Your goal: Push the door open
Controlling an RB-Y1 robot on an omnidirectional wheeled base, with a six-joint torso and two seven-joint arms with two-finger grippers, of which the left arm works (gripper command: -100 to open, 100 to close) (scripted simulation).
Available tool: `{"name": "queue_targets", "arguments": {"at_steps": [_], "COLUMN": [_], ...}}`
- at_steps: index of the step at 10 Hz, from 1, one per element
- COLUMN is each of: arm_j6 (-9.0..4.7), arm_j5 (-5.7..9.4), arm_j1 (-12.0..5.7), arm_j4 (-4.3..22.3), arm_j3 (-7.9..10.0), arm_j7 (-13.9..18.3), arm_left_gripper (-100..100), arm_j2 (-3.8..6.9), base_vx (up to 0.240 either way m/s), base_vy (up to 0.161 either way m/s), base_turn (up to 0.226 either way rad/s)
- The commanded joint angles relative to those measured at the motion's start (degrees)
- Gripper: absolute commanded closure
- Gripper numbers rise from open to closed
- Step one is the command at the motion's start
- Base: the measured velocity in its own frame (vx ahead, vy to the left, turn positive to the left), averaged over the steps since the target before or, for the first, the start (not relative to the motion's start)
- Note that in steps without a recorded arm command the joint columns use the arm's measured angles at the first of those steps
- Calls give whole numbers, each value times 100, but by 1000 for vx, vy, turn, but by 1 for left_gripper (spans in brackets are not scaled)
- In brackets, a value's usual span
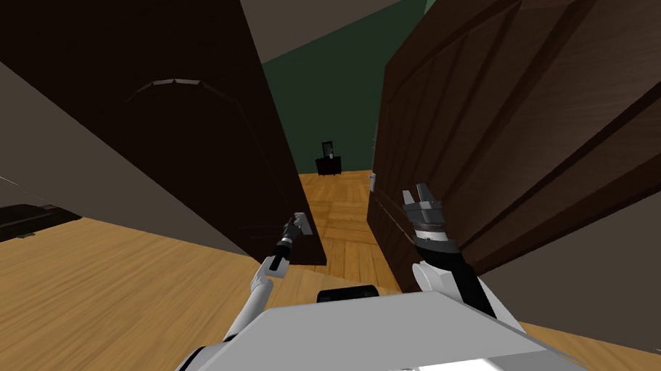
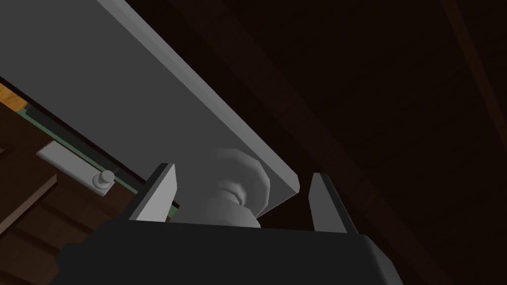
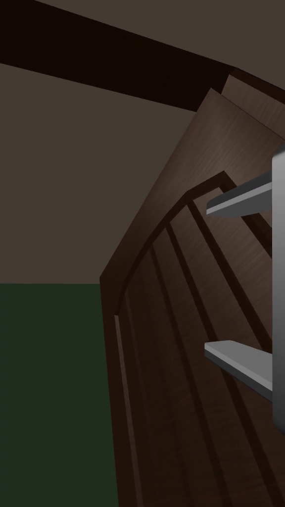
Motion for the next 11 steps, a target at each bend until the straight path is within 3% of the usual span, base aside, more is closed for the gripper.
{"name": "queue_targets", "arguments": {"at_steps": [1,2,4,6,8,11], "arm_j6": [-80,-80,-59,-59,-37,-25], "arm_j5": [122,122,284,284,450,536], "arm_j1": [-176,-176,-273,-273,-374,-425], "arm_j4": [123,123,222,222,324,376], "arm_j3": [113,113,176,176,241,274], "arm_j7": [285,285,656,751,1134,1455], "arm_left_gripper": [100,100,100,100,100,100], "arm_j2": [1,1,-77,-77,-158,-199], "base_vx": [44,40,51,40,43,44], "base_vy": [5,-2,-11,-10,-2,-10], "base_turn": [5,-7,16,-2,17,3]}}
